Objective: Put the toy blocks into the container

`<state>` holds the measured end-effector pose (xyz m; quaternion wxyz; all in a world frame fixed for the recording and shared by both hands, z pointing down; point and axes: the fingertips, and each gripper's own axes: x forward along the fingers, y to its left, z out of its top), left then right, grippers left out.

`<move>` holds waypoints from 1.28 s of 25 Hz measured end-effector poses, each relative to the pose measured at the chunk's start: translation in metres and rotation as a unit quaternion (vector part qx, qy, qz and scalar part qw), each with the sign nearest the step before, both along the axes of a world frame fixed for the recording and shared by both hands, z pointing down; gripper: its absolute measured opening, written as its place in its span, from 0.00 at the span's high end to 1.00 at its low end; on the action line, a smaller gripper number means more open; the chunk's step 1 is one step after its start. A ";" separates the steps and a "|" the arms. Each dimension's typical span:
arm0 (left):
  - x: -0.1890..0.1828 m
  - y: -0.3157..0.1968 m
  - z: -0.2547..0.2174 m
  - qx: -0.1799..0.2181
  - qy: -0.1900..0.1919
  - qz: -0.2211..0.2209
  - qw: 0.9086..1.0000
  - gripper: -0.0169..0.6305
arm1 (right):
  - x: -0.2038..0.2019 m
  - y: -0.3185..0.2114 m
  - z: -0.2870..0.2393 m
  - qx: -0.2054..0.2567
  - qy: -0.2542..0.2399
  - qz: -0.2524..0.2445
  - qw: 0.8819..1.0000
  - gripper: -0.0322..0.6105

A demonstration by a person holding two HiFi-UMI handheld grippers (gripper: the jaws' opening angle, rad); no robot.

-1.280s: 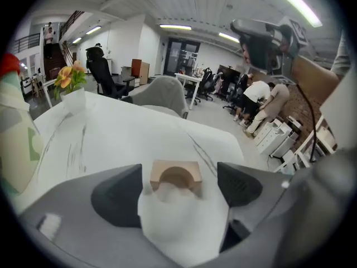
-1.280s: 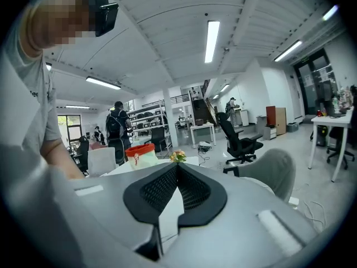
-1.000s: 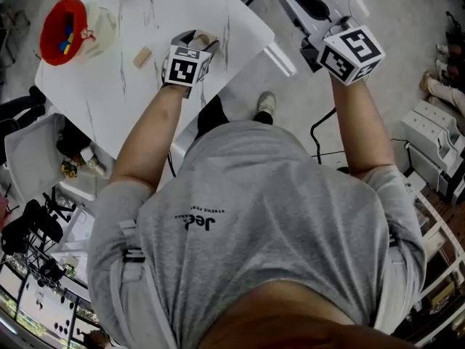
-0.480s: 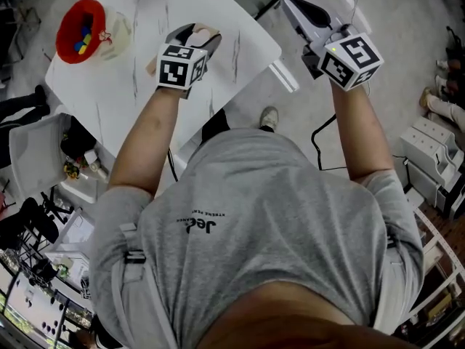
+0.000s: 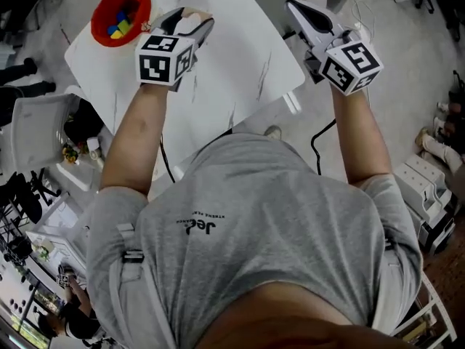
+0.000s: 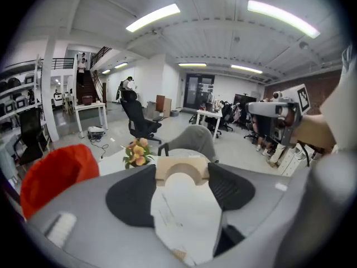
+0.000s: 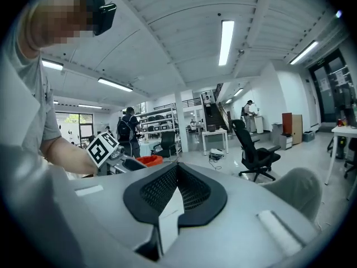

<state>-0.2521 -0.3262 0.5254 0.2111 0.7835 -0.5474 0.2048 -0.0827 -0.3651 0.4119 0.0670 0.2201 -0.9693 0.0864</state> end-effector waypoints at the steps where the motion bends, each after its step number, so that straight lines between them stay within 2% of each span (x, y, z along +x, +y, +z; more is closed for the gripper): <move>1: -0.015 -0.002 -0.006 0.004 -0.002 -0.010 1.000 0.44 | -0.010 -0.001 -0.002 0.002 0.000 -0.006 1.000 0.95; 10: -0.139 -0.008 -0.030 0.011 -0.017 -0.080 0.997 0.44 | -0.097 -0.009 -0.007 0.005 0.003 -0.044 0.999 0.95; 16: -0.191 -0.009 -0.017 -0.006 -0.016 -0.102 0.995 0.44 | -0.143 -0.013 0.002 0.000 0.008 -0.062 0.998 0.95; 20: -0.207 -0.010 -0.004 -0.023 -0.011 -0.103 0.994 0.44 | -0.167 -0.016 0.006 -0.001 0.009 -0.069 0.998 0.95; 22: -0.209 -0.013 -0.002 -0.022 -0.004 -0.094 0.995 0.34 | -0.177 -0.015 0.007 -0.002 0.010 -0.074 0.997 0.95; 24: -0.207 -0.016 -0.003 -0.016 0.002 -0.085 0.996 0.32 | -0.183 -0.015 0.010 -0.003 0.012 -0.077 0.997 0.95; 29: -0.200 -0.016 -0.009 -0.004 0.003 -0.072 0.997 0.31 | -0.190 -0.015 0.018 -0.010 0.016 -0.080 0.997 0.95; 32: -0.180 -0.011 -0.020 0.004 0.019 -0.050 0.999 0.31 | -0.187 -0.017 0.018 -0.012 0.018 -0.079 0.997 0.95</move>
